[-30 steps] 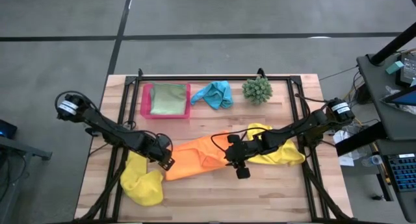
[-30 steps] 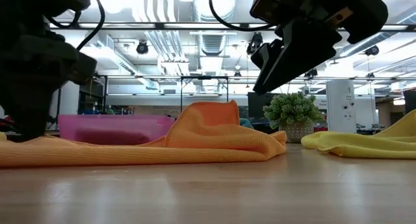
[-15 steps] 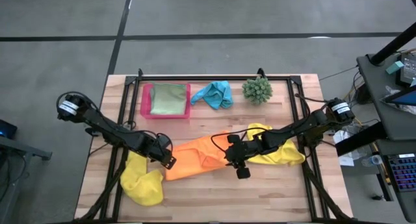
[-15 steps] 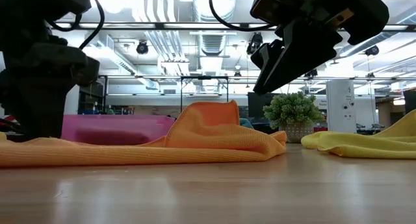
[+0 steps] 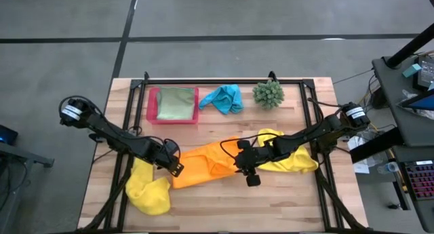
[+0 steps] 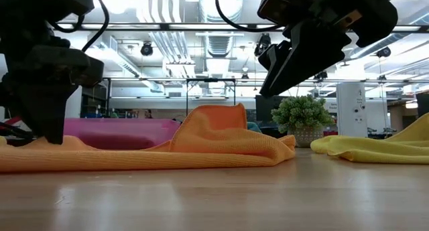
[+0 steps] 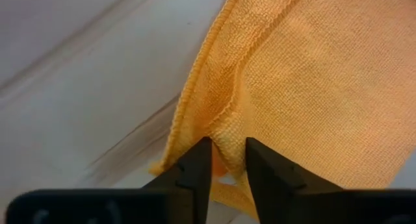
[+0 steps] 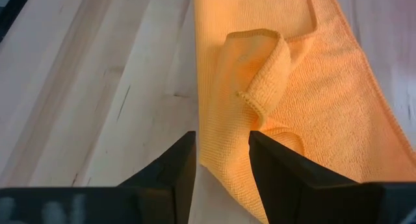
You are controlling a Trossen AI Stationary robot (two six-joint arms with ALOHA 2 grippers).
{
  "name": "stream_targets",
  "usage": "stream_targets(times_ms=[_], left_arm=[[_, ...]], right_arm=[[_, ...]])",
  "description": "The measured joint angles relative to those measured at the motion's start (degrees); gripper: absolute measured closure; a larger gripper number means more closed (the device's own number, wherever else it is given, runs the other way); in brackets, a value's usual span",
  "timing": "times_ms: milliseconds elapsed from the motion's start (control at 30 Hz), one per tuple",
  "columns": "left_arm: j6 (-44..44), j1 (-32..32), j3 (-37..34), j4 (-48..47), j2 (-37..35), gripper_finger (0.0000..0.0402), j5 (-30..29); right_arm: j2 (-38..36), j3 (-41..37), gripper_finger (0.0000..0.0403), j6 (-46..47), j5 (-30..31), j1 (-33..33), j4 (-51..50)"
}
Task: Fold microfiber towels
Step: Fold the orange towel
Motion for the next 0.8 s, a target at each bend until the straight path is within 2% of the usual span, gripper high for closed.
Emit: stream_targets(times_ms=[233,500,567,667,800], left_arm=[[1.45,-0.02,0.54,0.08,0.00,0.0395,-0.48],[6.31,-0.19,2.22,-0.04,-0.12,0.0400,-0.42],[7.68,-0.51,2.72,0.09,-0.52,0.0400,-0.34],[8.94,-1.13,3.31,0.04,-1.04,0.0401,0.05],[9.04,-1.70,3.50,0.11,-2.24,0.0401,0.16]], right_arm=[[0.02,0.00,0.0268,0.08,0.01,0.01,0.11],[3.20,-0.04,0.0268,3.96,0.24,0.40,3.94],[4.52,0.04,0.0268,5.32,2.96,0.47,6.35],[5.87,0.15,0.0268,6.62,11.07,0.36,6.42],[6.86,0.15,0.0268,5.30,12.04,0.40,8.47]])
